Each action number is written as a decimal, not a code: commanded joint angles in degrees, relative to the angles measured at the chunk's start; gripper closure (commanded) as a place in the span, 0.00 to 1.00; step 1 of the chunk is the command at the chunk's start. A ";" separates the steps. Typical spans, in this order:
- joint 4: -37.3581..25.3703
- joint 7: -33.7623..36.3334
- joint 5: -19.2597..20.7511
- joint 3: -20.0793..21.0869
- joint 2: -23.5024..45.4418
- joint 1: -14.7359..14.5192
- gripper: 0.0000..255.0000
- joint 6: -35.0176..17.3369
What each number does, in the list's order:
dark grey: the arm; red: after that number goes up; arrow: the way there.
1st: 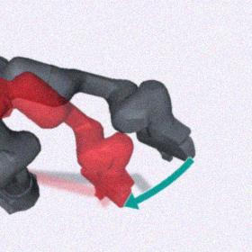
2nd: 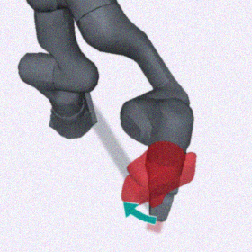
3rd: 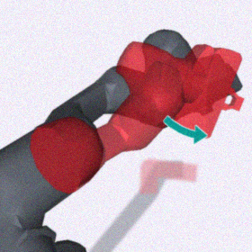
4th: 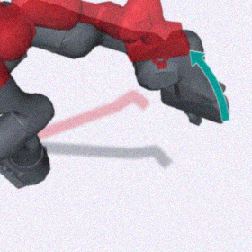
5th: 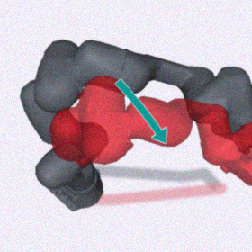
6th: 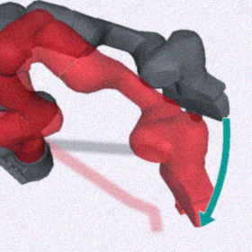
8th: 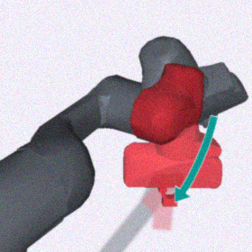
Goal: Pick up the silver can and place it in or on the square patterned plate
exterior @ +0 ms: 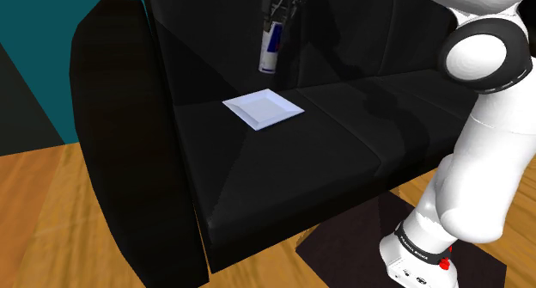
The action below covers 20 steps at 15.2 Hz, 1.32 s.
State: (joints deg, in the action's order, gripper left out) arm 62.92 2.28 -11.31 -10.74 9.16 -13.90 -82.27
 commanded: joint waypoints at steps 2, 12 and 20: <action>1.00 1.09 0.24 0.55 0.64 -0.89 1.00 -1.90; 16.35 0.23 1.43 0.90 -4.64 -1.86 1.00 -12.03; 25.57 -0.46 1.76 1.11 -6.94 -2.19 1.00 -18.97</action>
State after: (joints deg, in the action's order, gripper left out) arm 87.43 1.96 -9.56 -9.64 2.41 -16.07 -100.32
